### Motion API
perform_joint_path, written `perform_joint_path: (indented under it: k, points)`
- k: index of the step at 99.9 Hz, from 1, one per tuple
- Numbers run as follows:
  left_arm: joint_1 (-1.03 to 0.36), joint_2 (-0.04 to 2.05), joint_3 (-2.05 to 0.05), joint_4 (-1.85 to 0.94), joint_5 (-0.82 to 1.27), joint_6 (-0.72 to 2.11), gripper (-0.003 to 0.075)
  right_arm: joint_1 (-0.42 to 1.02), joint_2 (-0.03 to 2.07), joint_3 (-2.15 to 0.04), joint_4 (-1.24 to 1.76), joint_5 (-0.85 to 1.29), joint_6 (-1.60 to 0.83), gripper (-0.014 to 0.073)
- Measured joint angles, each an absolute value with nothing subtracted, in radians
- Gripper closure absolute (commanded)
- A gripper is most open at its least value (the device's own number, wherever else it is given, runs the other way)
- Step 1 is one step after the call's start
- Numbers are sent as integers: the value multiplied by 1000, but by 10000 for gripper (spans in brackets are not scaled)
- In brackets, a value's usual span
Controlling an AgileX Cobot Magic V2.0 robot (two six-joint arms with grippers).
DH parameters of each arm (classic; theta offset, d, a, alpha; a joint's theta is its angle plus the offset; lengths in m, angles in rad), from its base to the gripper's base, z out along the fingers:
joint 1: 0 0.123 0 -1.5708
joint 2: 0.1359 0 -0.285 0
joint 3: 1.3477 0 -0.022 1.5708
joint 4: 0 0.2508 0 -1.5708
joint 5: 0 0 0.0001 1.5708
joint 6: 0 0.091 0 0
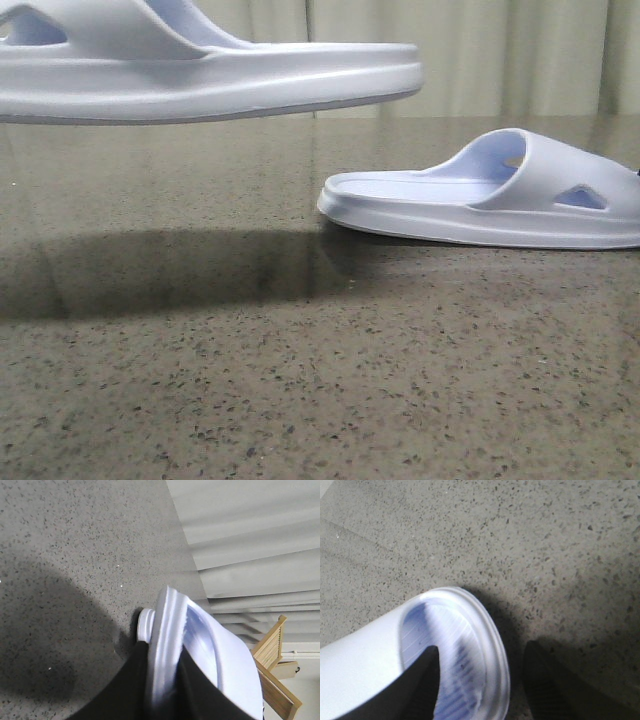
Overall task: Insert blue slippers together front up
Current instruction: 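Grasp the other slipper by its heel edge with the right gripper, then lift the second slipper with the right gripper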
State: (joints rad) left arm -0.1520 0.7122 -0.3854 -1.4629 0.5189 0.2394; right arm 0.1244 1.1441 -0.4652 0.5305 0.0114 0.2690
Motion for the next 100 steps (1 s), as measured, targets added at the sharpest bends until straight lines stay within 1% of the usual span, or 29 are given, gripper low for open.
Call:
perform_joint_path:
  k: [34,58,68,77,91,93,98,99,100]
  points:
    - [-152,712,-385,-1463,519,239,704,125,1189,-482,535,-19,269,275]
    - [-152,712,-385,-1463,519,239,704,155,1230,-520,538,-25,269,288]
    - [-152,712,-385,-1463,519,239,704,171,1242,-524,538,-30,269,351]
    - [-152,712,-385,-1463,519,239,704,171,1253,-525,538,-32,269,433]
    - [-152,712,-385,-1463,519,239,704,171,1268,-526,538,-37,269,587]
    - [-152,712,-385,-1463,519,239,704,171,1267,-526,538,-37,269,622]
    - [-152,712,-385,-1463,519,239,704,171,1270,-526,538,-37,269,675]
    - [-152,712,-385,-1463,519,239,704,171,1272,-526,538,-37,269,699]
    - [-152,712,-385,-1463,519,239,704,171,1272,-526,538,-37,269,699]
